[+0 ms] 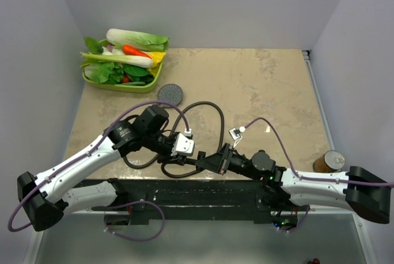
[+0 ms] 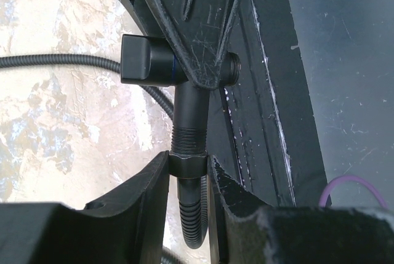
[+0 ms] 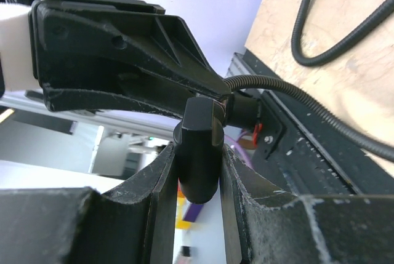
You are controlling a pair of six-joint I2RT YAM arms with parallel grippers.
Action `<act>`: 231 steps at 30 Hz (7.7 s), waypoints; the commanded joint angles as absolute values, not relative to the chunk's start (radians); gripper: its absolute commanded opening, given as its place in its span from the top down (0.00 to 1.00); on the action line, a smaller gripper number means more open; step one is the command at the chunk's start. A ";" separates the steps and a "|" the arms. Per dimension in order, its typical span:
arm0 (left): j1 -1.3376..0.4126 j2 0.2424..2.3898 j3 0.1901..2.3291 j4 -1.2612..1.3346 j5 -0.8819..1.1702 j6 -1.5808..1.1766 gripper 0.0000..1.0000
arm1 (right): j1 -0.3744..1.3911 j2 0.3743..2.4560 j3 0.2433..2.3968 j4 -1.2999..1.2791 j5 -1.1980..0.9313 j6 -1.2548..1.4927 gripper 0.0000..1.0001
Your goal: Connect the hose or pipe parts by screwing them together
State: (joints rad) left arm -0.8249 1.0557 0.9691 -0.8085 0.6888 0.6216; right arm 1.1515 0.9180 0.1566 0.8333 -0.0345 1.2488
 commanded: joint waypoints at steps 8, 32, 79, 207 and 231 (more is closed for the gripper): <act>-0.830 1.011 1.040 -0.664 0.790 0.627 1.00 | 1.155 1.064 0.178 1.031 -0.023 1.517 1.00; -0.827 0.999 1.028 -0.681 0.773 0.672 1.00 | 1.180 1.655 0.183 1.816 -0.006 2.033 1.00; -0.644 0.994 0.697 0.926 1.370 -1.047 1.00 | 1.236 0.698 1.126 -0.360 0.023 -0.494 1.00; -0.514 0.965 0.976 0.609 1.190 -0.804 1.00 | 1.236 0.902 0.815 0.087 -0.285 0.166 1.00; -0.511 1.072 1.239 -0.104 0.997 -0.262 1.00 | 1.236 0.968 0.651 0.207 -0.226 0.413 1.00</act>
State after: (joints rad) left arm -0.5014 1.0481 1.1561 -0.2310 1.2972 -0.3340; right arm 1.1946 0.8417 0.7422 0.4686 -0.0750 0.2962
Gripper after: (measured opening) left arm 0.317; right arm 0.315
